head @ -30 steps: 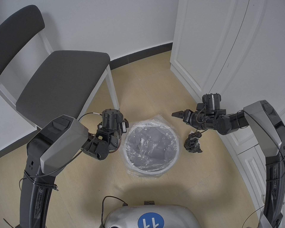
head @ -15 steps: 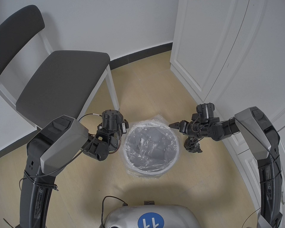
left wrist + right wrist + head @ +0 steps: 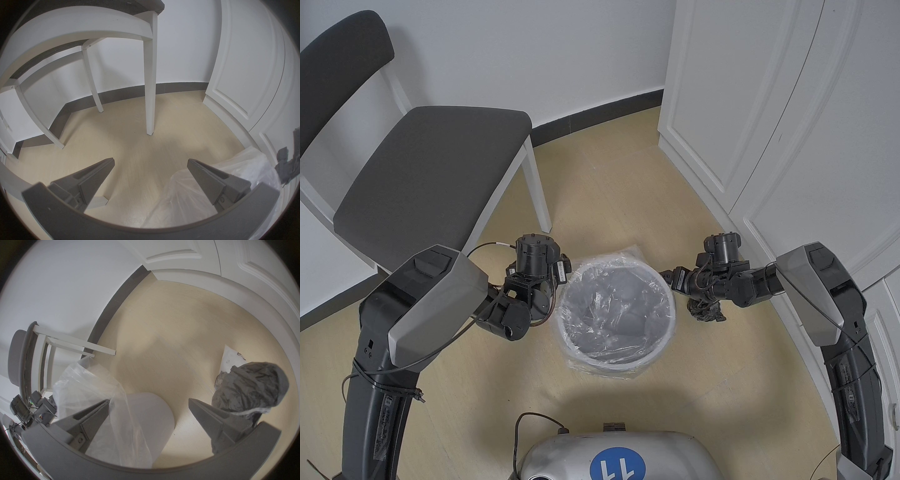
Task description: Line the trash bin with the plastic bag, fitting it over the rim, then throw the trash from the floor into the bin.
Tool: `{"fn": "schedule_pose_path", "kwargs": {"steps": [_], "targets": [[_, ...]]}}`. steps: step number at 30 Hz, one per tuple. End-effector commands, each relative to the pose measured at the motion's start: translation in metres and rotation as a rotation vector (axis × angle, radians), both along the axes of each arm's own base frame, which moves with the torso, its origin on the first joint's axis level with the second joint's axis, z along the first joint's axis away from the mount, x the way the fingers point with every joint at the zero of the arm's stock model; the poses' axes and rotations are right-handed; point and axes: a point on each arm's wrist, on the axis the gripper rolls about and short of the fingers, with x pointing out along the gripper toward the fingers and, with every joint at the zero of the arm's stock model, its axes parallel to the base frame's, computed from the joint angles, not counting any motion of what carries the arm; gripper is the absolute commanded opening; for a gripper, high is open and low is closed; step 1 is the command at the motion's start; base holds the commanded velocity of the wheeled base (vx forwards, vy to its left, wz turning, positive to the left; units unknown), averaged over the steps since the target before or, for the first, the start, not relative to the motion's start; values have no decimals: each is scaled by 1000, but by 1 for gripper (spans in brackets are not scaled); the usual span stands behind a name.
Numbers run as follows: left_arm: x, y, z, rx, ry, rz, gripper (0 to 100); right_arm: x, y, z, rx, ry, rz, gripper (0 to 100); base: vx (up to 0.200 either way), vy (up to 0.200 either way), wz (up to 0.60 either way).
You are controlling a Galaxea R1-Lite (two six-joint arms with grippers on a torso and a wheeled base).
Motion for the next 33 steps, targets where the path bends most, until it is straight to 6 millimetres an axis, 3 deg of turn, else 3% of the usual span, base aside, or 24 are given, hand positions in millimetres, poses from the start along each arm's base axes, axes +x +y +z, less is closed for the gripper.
{"fn": "schedule_pose_path", "kwargs": {"steps": [1,15,20,26,33], "targets": [[1,0,-7,3,8,0,100,6,2,-24,-20,37,6,100,0,0,0],[2,6,-19,-11,31,22,100,4,3,-33,-138,53,18,100,0,0,0],[3,11,-24,-18,42,36,100,0,3,-22,-139,43,14,100,0,0,0],[6,18,-45,-2,83,53,100,-16,-2,21,-144,4,24,100,0,0,0],[8,27,-71,16,131,72,100,-21,-13,28,-192,-36,48,100,0,0,0]]}}
